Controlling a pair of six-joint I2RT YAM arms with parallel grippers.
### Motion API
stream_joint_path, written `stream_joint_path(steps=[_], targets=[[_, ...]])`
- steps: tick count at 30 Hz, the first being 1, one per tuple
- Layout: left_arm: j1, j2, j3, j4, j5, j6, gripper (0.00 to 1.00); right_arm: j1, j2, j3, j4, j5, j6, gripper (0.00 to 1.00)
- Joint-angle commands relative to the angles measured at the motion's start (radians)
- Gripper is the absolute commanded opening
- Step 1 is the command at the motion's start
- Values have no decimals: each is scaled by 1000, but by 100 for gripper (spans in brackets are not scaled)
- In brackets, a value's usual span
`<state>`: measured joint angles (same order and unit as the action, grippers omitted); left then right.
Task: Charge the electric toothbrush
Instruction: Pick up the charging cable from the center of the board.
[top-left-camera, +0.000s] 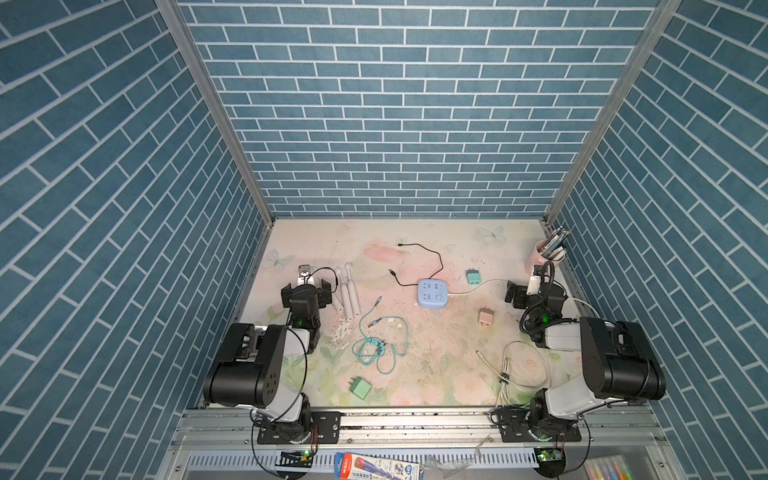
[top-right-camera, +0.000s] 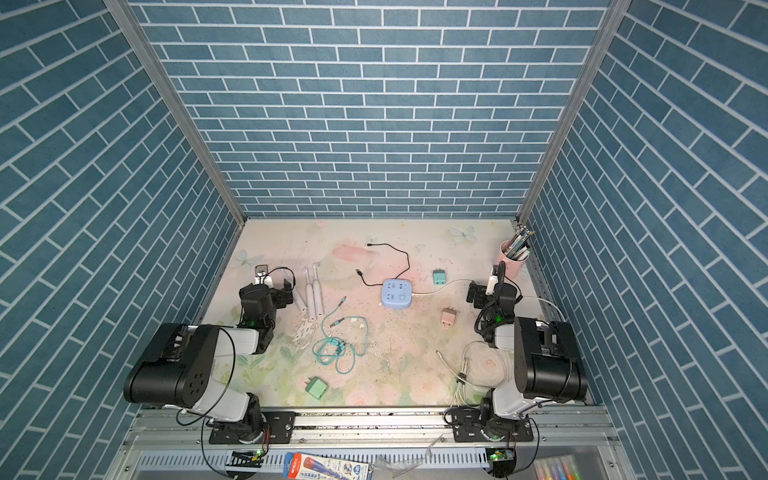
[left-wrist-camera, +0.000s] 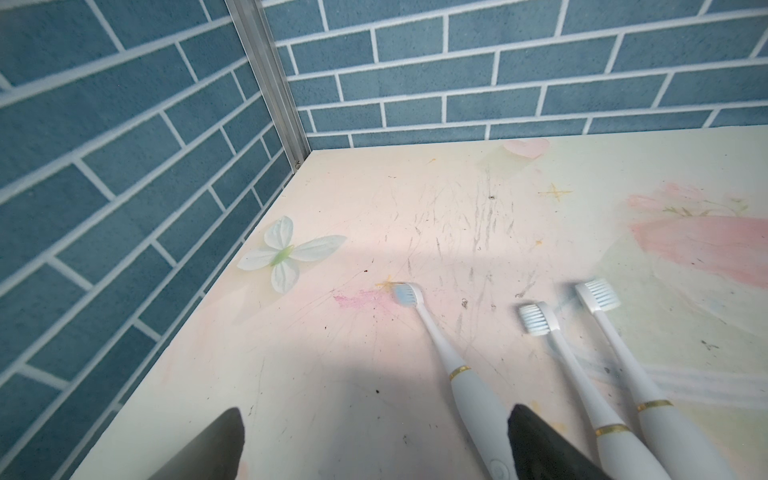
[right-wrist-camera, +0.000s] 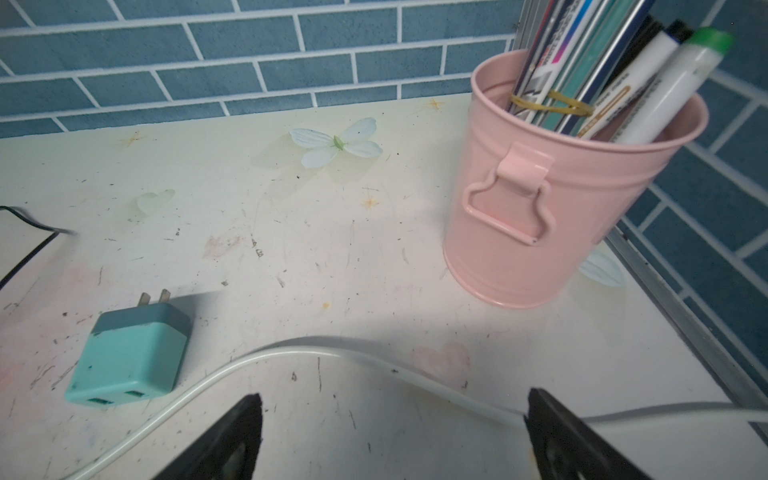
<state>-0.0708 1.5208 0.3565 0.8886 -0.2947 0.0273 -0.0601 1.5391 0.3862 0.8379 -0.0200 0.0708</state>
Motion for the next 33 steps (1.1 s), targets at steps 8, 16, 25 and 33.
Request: stream_joint_path(steps=[8,16,25,33], targets=[[-3,6,12,12,-8,7,99,-1,-1,16,5,-5,-19,99],[-3,6,12,10,-8,8,99,-1,-1,16,5,-5,-19,99],[-56,-198,19,-146,-118,36,100,19,-420,160,-467,220,285,99],[-73,-655,153,-619,-226,-527,99,20,-588,194,-574,119,692,99]])
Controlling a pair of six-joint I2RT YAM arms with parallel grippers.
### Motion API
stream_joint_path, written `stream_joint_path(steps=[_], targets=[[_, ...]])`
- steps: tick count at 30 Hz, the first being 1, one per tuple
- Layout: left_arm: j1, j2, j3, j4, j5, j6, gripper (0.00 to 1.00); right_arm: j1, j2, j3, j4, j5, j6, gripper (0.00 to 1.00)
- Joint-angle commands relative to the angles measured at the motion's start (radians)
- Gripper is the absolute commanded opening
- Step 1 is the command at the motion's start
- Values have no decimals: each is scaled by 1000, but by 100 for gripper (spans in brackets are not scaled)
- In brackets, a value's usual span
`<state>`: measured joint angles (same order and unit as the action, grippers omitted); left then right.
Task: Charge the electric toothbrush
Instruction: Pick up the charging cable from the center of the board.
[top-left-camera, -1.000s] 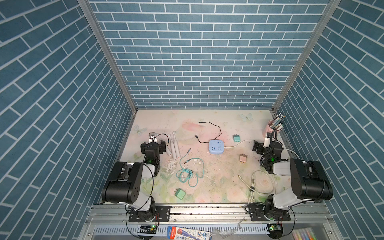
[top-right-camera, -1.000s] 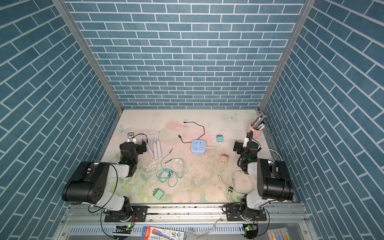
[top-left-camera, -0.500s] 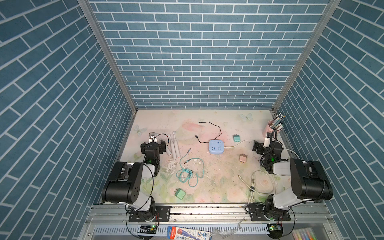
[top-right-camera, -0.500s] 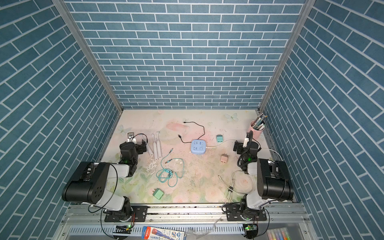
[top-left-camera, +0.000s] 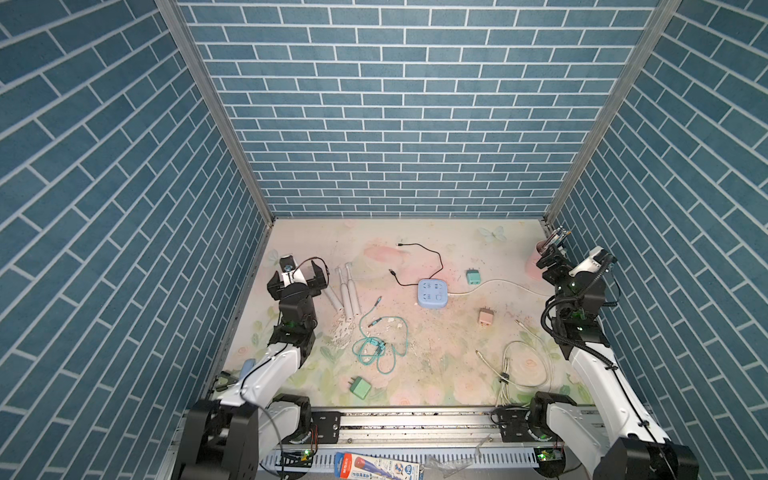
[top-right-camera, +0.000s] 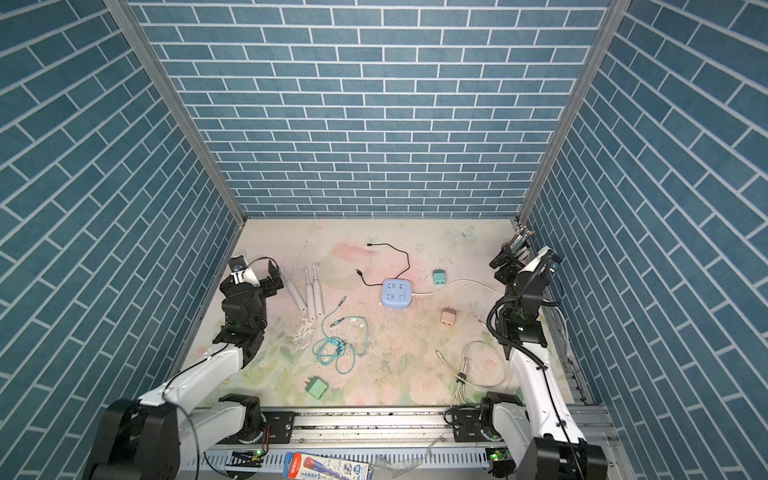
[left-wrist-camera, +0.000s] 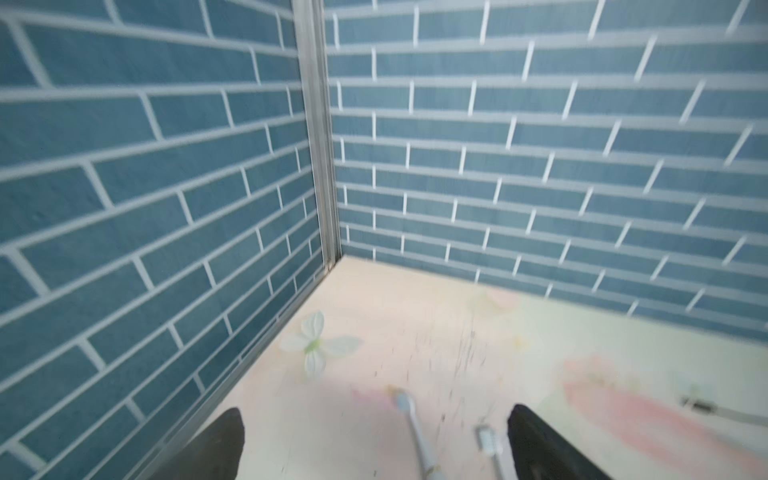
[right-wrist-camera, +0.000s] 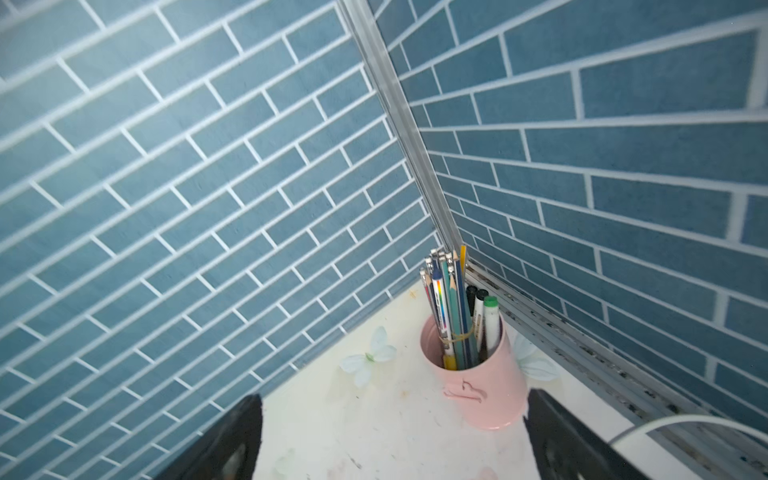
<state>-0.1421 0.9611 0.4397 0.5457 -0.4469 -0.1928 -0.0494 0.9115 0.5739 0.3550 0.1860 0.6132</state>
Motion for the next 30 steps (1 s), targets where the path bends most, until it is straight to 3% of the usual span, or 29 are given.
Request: stream_joint_path(steps=[1,2,3,5,8,11,15,18,21,25,30], targets=[[1,-147,116,-475,-127,-522,100,26,66,33,-123,-123,147,99],[4,-186,157,-623,-143,-637,100,40,92,58,-155,-166,128,99],[13,-225,195,-731,-124,-669,100,59,117,91,-198,-211,91,99],[16,-279,235,-777,-40,-550,100,133,151,154,-301,-229,-3,99],[15,-318,289,-896,29,-521,100,253,200,240,-443,-196,-170,99],[-6,-367,317,-982,66,-464,100,323,266,301,-541,-219,-242,93],[-8,-317,401,-1166,158,-399,100,432,355,380,-707,-162,-321,88],[-7,-259,436,-1281,161,-377,99,495,395,406,-837,-127,-322,84],[-7,-252,417,-1281,215,-362,99,539,388,390,-958,-144,-299,79],[-4,-215,422,-1290,242,-373,100,605,355,326,-1071,-241,-189,76],[-4,-167,450,-1329,290,-370,100,688,314,216,-1113,-267,-55,68]])
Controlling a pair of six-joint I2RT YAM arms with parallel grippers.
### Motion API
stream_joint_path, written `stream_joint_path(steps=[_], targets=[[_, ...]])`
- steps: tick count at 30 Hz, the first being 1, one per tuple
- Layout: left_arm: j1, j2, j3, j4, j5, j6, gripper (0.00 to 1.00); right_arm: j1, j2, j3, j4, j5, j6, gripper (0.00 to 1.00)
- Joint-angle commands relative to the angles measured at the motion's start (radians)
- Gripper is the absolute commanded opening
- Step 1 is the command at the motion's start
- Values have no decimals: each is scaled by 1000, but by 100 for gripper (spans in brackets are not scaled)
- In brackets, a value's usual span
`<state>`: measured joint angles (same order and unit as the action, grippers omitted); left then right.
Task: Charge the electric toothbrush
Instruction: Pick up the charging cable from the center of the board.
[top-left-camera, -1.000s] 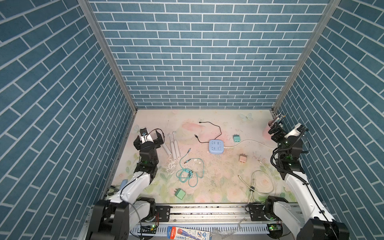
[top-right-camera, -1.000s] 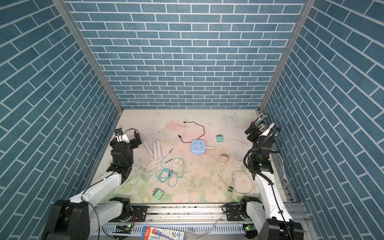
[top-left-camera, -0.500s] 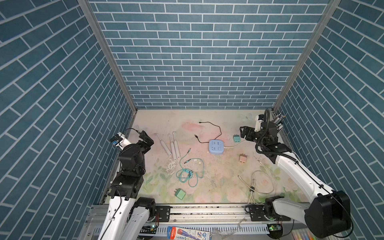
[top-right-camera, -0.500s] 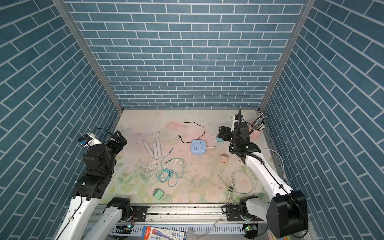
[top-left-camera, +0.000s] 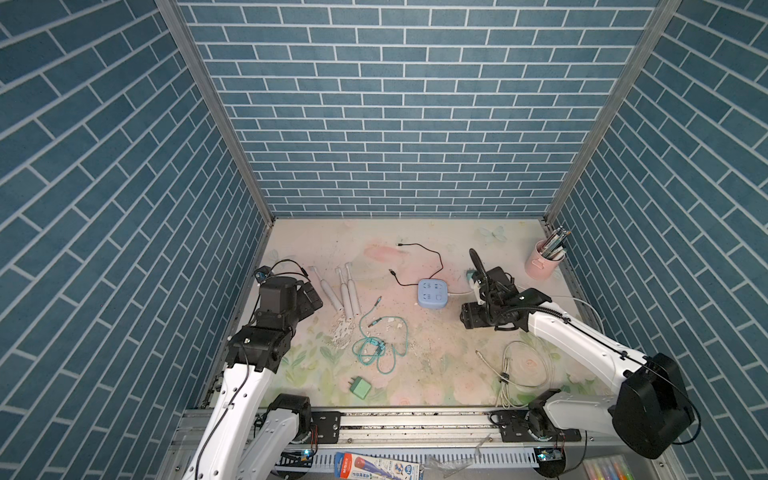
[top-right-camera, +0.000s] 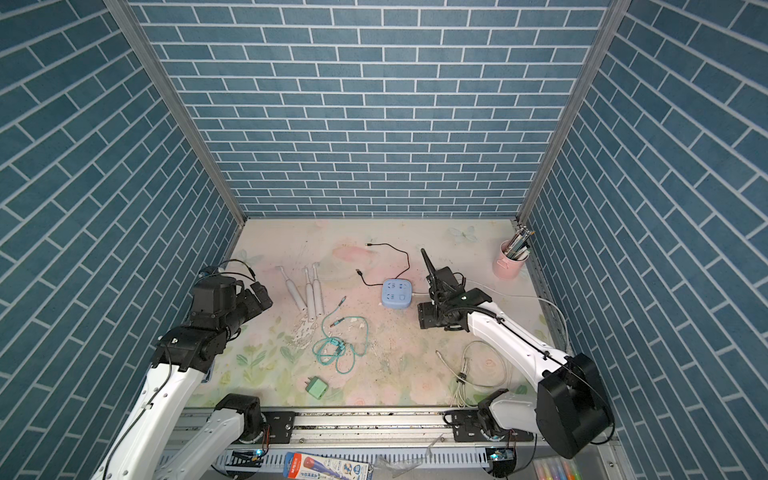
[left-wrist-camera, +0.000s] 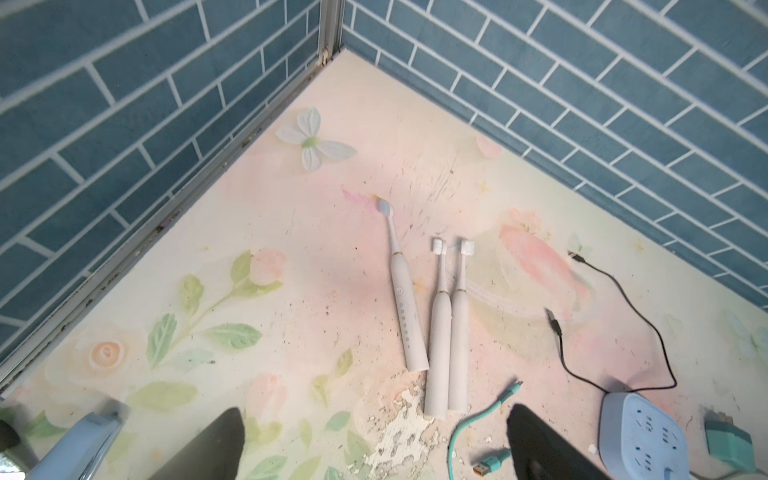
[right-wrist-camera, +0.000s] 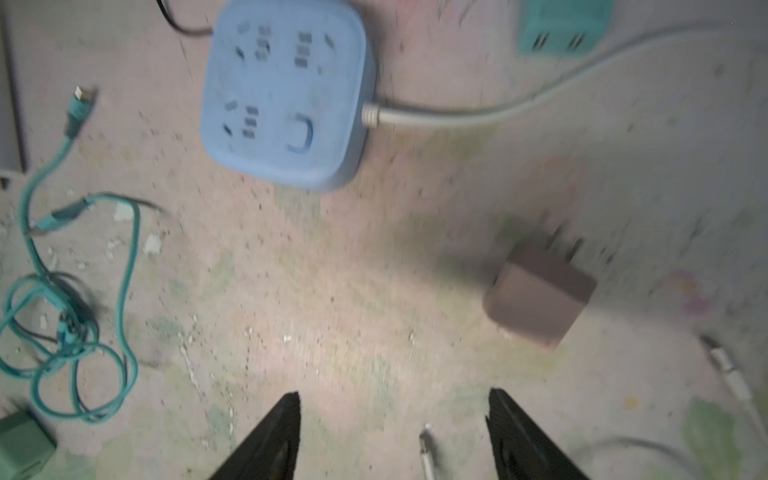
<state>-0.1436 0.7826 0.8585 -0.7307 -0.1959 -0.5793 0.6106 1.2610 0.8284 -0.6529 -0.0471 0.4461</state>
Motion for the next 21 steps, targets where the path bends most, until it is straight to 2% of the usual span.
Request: stream_joint_path(steps=[1,5,16,21], targets=[[-2,16,34,-55,46,20,100,38,-47,-57,-109,-35,134,65],[-2,9,29,-46,61,19,99,68,-71,-138,-89,-75,202,61],[-2,1,22,-42,70,16,100,110,-60,-189,-108,-47,230,44],[-2,0,19,-39,73,18,100,111,-72,-167,-134,17,222,45]])
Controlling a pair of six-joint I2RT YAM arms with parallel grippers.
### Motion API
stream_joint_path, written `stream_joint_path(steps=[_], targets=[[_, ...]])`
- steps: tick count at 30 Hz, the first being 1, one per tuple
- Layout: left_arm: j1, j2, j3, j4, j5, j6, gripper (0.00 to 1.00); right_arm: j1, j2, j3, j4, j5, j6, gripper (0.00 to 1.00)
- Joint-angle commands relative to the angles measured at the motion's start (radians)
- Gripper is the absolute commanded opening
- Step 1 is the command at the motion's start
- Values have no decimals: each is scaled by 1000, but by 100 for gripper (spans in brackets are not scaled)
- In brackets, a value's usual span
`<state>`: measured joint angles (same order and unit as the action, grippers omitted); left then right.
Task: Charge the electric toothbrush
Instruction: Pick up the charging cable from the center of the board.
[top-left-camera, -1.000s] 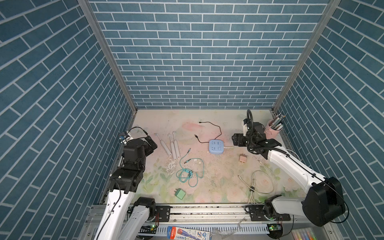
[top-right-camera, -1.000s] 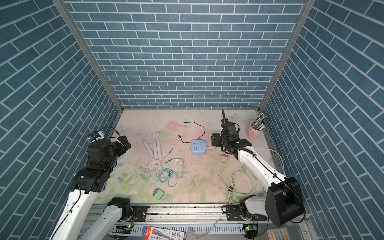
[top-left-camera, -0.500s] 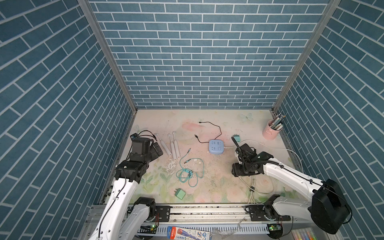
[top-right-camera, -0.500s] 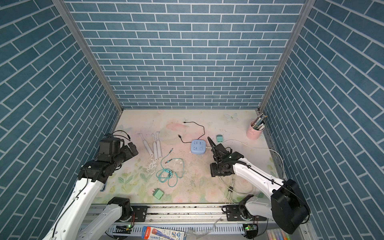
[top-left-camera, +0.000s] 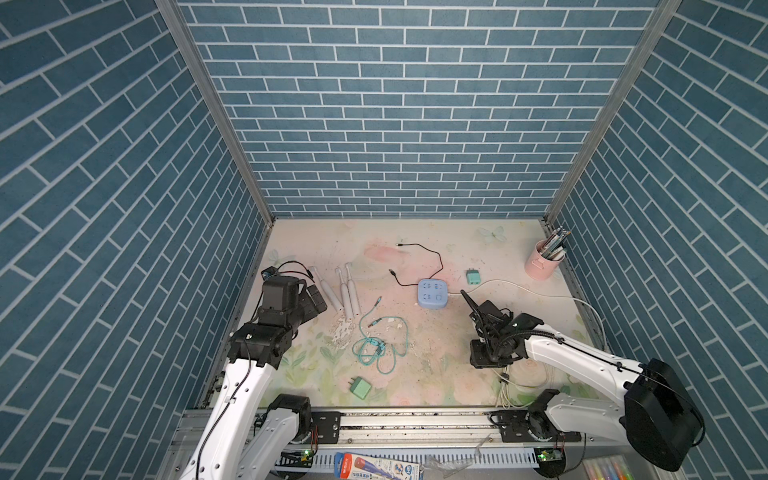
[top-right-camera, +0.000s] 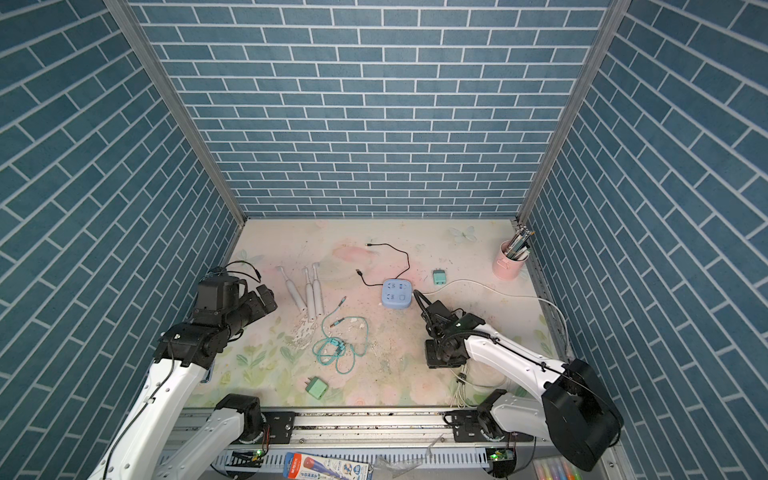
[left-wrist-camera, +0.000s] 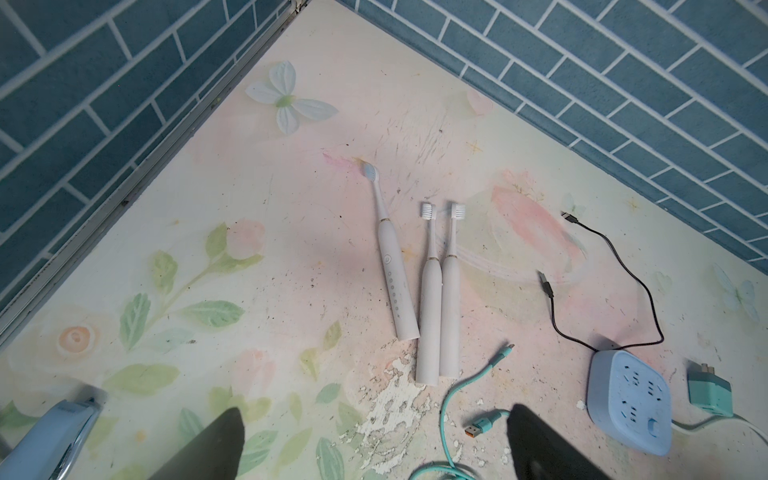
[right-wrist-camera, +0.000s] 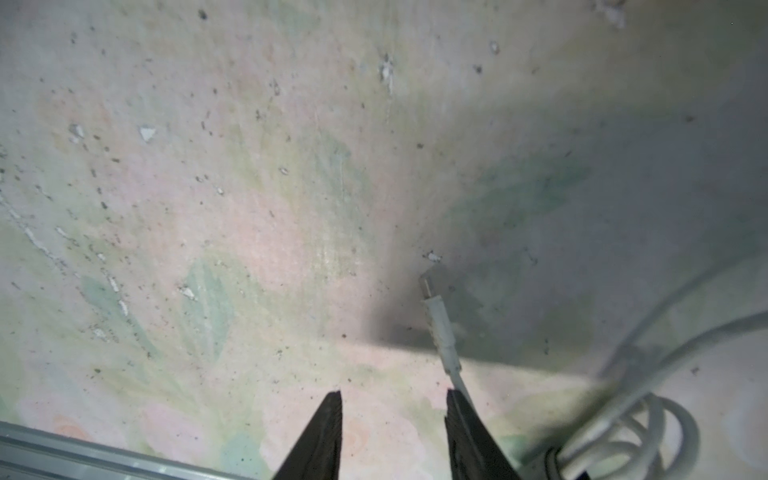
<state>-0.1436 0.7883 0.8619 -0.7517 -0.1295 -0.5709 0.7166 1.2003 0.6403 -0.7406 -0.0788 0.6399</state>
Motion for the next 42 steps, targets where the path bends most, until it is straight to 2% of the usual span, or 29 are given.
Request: stream_joint_path(steps=[1,5,8,16,33,37,42], targets=[[-1,-5,15,-16,10,10,100,5,-19,29,-50,49,24,47],[4,-2,17,-15,15,10,100,5,-25,52,-84,99,10,57],[7,-3,14,-12,16,8,100,5,29,49,-72,105,15,57],[6,-6,9,-11,20,8,99,4,109,30,-30,100,17,41],[7,5,6,-7,28,6,99,5,136,3,14,72,19,14],[9,5,6,-6,29,6,100,4,128,7,14,68,18,1],[10,2,9,-9,24,5,100,4,89,90,-25,109,-20,0]])
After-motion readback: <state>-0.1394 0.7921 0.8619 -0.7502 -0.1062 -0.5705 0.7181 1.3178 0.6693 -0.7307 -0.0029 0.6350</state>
